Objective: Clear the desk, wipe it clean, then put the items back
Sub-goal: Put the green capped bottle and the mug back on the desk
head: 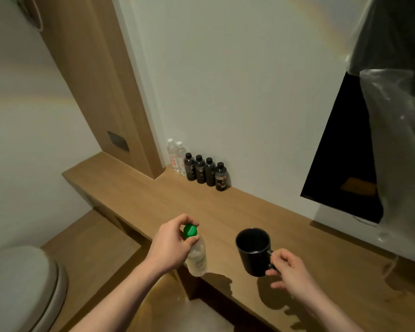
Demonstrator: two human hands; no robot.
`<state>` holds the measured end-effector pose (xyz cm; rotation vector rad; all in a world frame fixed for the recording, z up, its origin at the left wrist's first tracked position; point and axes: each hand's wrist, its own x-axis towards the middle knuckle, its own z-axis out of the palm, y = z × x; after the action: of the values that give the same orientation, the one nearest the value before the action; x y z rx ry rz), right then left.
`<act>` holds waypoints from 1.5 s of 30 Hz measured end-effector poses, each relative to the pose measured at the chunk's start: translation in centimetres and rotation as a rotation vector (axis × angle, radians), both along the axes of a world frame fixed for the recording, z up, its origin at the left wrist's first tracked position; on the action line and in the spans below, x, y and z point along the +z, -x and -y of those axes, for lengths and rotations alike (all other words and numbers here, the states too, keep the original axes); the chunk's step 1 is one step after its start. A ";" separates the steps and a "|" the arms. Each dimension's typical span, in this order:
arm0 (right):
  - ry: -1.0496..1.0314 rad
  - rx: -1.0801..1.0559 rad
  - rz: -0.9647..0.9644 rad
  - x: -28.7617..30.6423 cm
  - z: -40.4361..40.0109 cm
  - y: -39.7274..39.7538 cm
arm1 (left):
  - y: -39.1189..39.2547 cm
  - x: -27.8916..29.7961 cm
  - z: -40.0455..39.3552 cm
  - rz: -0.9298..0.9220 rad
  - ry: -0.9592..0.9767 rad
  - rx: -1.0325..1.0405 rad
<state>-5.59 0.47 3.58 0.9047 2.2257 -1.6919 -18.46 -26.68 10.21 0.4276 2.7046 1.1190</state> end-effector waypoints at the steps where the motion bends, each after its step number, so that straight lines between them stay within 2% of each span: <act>1: 0.002 0.005 0.004 0.0 -0.6 1.4 | 1.4 -0.2 -0.8 0.004 -0.002 -0.003; 5: -0.028 0.020 0.013 -1.0 -2.9 6.1 | 6.7 -2.2 -3.9 0.009 0.004 -0.004; 11: -0.018 -0.079 0.101 -2.8 -5.3 10.9 | 13.9 -4.8 -8.5 0.050 -0.014 -0.039; 21: 0.083 -0.229 0.172 -4.9 -6.5 16.2 | 26.3 -8.4 -16.0 0.019 0.076 -0.240; 35: 0.280 -0.590 0.274 -11.2 -5.0 26.2 | 37.7 -10.6 -23.3 -0.021 0.173 -0.399; 40: 0.218 -0.521 0.221 -12.8 -5.4 28.7 | 39.0 -10.8 -24.0 -0.027 0.117 -0.363; 45: 0.234 -0.445 0.195 -14.3 -4.4 31.5 | 39.2 -11.2 -23.6 -0.146 0.148 -0.433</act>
<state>-37.08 4.89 -10.75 1.5086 1.7437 -1.8906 -57.63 -3.10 -0.98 1.0422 2.6022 0.7895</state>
